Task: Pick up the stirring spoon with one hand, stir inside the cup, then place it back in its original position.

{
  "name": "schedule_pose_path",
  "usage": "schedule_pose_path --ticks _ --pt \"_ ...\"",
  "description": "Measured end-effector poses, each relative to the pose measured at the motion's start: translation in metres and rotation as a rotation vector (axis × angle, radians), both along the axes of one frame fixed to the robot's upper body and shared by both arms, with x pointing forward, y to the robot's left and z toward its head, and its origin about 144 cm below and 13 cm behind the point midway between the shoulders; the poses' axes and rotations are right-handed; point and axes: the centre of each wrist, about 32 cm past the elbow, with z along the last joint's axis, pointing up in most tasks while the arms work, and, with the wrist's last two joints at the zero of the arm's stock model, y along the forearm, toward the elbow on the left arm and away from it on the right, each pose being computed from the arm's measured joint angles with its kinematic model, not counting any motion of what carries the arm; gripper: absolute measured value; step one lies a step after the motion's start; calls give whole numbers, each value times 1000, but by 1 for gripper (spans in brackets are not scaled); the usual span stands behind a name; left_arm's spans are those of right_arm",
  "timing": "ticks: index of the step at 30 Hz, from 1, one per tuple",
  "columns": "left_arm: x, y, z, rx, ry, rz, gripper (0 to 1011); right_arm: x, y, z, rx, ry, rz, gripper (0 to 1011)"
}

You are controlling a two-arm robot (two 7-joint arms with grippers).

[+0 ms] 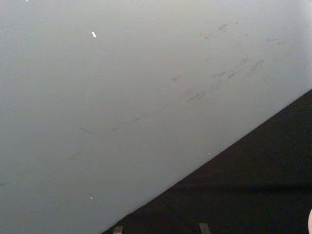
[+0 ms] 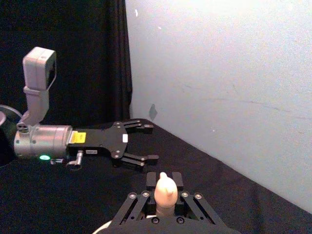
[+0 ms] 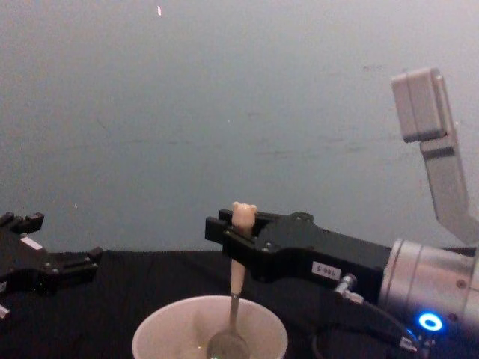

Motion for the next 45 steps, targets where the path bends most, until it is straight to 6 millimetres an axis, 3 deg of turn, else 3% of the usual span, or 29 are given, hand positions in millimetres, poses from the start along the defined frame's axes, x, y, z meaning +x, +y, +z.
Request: schedule_pose_path --ticks 17,34,45 --pt "0 0 0 0 0 0 1001 -13 12 -1 1 10 51 194" --pt "0 0 0 0 0 0 1001 6 34 -1 11 -7 51 194" --pt "0 0 0 0 0 0 1001 11 25 0 5 -18 16 194"
